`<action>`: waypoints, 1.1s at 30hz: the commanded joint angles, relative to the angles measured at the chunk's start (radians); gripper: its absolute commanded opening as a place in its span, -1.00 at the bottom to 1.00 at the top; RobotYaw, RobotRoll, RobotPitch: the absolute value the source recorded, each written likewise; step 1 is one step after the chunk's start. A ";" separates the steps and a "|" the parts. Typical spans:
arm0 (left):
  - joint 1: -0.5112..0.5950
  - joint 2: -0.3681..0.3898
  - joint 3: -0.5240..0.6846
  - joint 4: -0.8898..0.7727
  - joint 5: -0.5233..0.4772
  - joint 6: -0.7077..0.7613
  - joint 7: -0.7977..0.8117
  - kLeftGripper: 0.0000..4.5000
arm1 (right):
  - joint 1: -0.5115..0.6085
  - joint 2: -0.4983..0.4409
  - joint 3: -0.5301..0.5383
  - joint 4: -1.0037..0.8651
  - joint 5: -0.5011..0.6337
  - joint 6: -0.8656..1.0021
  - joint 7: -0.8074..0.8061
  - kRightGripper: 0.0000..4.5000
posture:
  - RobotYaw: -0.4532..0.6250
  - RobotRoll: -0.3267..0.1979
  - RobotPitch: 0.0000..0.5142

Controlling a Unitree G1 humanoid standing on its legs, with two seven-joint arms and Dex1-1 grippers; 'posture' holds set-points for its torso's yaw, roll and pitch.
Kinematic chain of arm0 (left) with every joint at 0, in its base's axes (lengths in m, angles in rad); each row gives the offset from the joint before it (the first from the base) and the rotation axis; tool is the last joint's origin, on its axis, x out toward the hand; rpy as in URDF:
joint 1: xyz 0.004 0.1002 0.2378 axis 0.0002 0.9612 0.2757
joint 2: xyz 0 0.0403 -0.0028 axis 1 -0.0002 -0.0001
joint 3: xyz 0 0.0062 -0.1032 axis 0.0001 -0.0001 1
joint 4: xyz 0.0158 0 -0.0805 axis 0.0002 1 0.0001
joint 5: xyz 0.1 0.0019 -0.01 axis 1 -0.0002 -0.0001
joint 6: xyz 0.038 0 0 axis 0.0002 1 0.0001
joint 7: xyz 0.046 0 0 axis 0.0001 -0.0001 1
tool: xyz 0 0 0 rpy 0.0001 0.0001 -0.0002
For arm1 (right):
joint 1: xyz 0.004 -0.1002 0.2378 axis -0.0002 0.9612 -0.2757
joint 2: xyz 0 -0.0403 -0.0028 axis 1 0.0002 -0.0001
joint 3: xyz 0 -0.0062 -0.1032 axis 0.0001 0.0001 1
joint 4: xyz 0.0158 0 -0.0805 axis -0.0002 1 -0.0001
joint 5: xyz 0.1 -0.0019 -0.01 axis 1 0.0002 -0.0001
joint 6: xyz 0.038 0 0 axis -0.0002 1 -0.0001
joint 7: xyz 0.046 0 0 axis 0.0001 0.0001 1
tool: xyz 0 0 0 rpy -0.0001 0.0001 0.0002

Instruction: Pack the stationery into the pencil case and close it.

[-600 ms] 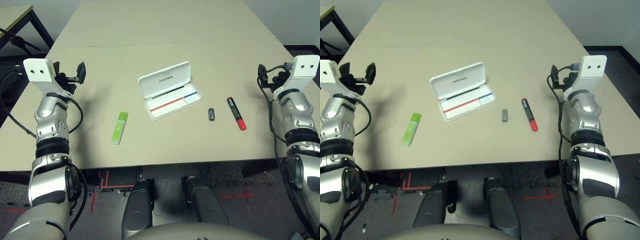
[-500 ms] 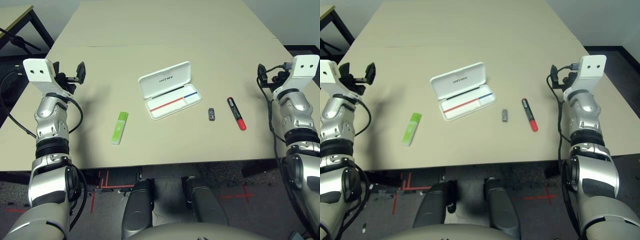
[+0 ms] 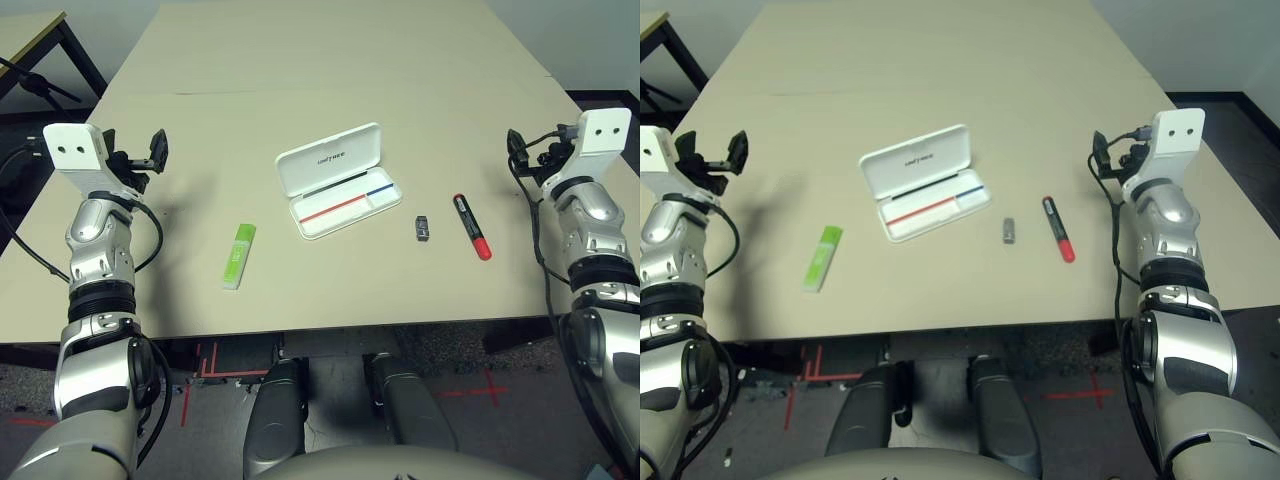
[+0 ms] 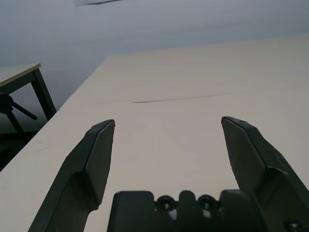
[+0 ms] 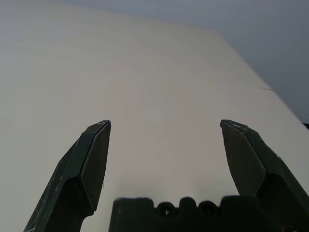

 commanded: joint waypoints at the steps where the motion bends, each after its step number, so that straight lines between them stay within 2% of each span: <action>1: 0.007 0.011 0.006 0.006 -0.006 0.013 -0.005 0.98 | 0.062 -0.051 0.063 -0.118 0.003 0.088 0.171 1.00 | -0.30 0.25 -0.47; 7: 0.015 0.016 0.007 -0.014 -0.011 0.024 -0.017 0.98 | 0.130 -0.144 0.128 -0.280 0.014 0.214 0.386 1.00 | -0.28 0.25 -0.46; 11: 0.068 0.020 -0.015 -0.127 -0.039 0.094 -0.103 0.98 | 0.138 -0.170 0.154 -0.331 0.011 0.267 0.455 1.00 | -0.27 0.25 -0.44; 15: 0.174 0.039 -0.075 -0.372 -0.107 0.256 -0.261 0.98 | 0.139 -0.174 0.165 -0.353 0.004 0.297 0.482 1.00 | -0.25 0.25 -0.43; 18: 0.314 0.093 -0.152 -0.658 -0.208 0.436 -0.412 0.98 | 0.131 -0.171 0.175 -0.344 -0.005 0.295 0.484 1.00 | -0.23 0.25 -0.42; 22: 0.403 0.156 -0.226 -0.887 -0.264 0.592 -0.481 0.98 | 0.119 -0.164 0.190 -0.323 -0.016 0.289 0.488 1.00 | -0.20 0.25 -0.42; 27: 0.365 0.190 -0.367 -1.000 -0.209 0.682 -0.514 0.98 | 0.110 -0.151 0.208 -0.301 -0.032 0.279 0.498 1.00 | -0.17 0.25 -0.44; 33: 0.273 0.189 -0.480 -0.990 -0.151 0.712 -0.538 0.98 | 0.106 -0.142 0.218 -0.301 -0.034 0.279 0.500 1.00 | -0.19 0.25 -0.47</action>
